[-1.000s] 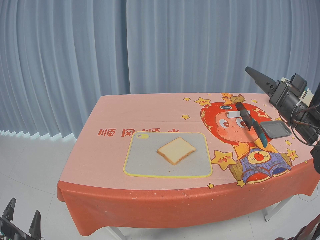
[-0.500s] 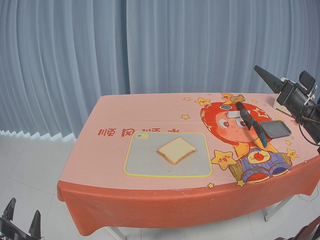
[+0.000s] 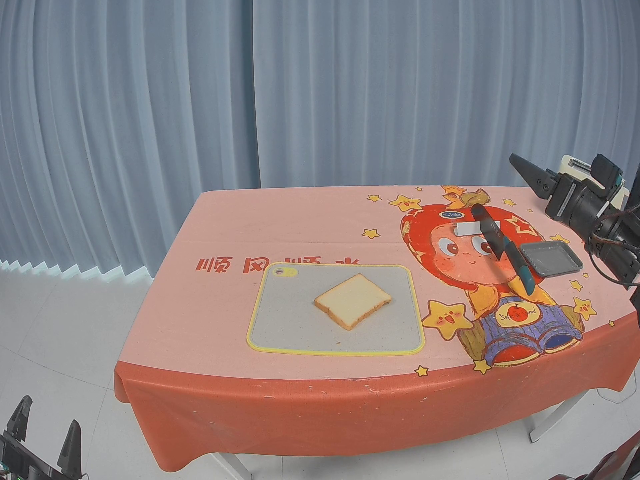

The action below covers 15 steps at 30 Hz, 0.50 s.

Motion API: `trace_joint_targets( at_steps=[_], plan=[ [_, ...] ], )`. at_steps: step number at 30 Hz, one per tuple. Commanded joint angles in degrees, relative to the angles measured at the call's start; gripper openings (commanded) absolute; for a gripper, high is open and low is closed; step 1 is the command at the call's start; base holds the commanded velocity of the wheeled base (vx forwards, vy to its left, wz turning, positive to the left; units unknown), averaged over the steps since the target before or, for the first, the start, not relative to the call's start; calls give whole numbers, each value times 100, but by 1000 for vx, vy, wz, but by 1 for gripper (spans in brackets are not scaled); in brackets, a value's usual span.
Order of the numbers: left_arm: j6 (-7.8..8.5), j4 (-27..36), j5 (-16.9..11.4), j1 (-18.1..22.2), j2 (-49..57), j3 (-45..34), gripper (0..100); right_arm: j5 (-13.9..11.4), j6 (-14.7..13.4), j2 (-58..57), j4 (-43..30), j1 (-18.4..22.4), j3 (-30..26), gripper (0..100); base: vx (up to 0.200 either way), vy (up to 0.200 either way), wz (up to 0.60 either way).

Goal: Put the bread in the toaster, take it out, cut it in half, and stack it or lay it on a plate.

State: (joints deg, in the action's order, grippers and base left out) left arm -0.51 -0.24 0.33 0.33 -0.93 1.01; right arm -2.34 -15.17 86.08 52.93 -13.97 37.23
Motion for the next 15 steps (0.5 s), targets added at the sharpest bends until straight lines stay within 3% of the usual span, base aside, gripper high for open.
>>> trace_joint_targets(
  at_steps=[1,15],
  plan=[
    [-2,-2,2,2,93,-101,100,6,14,181,-2,35,-58,100,0,0,0],
    [-2,-2,2,2,93,-101,100,-126,321,296,7,378,-251,100,0,0,0]
  ],
)
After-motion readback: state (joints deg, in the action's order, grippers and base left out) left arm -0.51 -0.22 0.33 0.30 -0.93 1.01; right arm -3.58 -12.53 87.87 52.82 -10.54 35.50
